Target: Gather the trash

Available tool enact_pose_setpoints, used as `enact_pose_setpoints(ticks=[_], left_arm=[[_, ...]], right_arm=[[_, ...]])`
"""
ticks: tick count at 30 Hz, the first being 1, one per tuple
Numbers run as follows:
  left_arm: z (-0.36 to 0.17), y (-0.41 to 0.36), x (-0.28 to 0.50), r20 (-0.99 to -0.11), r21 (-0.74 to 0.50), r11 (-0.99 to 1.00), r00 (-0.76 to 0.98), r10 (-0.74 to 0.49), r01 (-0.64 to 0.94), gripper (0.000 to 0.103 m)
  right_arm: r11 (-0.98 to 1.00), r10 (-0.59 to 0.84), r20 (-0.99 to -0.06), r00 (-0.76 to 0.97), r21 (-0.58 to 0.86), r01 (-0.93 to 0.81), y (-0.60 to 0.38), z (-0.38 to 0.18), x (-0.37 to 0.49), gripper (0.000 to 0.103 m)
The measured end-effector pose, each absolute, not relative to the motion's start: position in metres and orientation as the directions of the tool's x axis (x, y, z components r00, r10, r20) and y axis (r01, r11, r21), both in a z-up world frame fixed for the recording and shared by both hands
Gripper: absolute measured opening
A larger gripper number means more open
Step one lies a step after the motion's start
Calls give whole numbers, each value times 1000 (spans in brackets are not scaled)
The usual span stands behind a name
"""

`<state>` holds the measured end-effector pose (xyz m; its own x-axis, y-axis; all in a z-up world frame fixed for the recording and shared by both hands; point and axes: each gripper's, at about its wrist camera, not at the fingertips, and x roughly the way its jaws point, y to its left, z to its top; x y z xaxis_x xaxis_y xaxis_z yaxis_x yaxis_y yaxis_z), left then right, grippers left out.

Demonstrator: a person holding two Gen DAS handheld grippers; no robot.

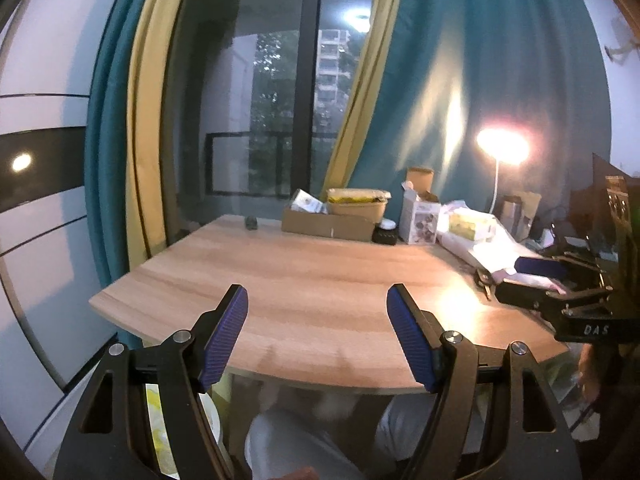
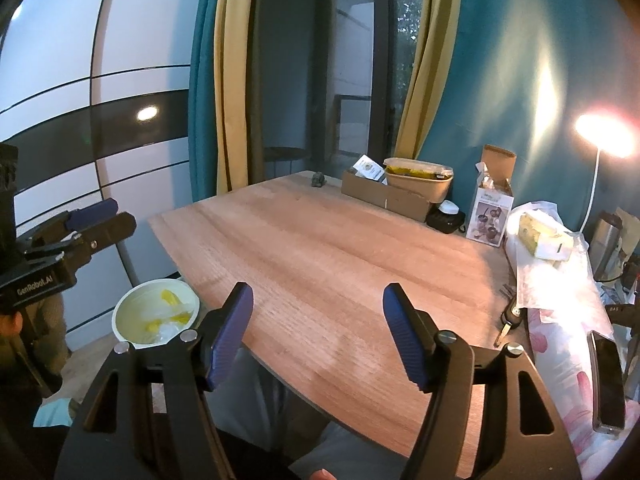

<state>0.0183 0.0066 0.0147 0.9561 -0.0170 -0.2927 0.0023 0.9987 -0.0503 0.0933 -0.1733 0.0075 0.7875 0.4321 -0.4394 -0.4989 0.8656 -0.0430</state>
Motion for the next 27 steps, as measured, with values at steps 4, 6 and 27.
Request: enact_pose_setpoints(ticks=[4,6,27], left_arm=[[6,8,21,-317,-52,998,948,-37,22,75],[3,10,21,-325,-52,998,945,-41,25,75],[-5,18,18,-329,-40,999,944,-37,25,75]], right_arm=[[866,427,-453,782,-44,-499,-168,2,96,68],[866,425,-462,778,-44,-499,-165,-1,98,68],[856,419,-497,760,-64,-513,-148,-14,104,68]])
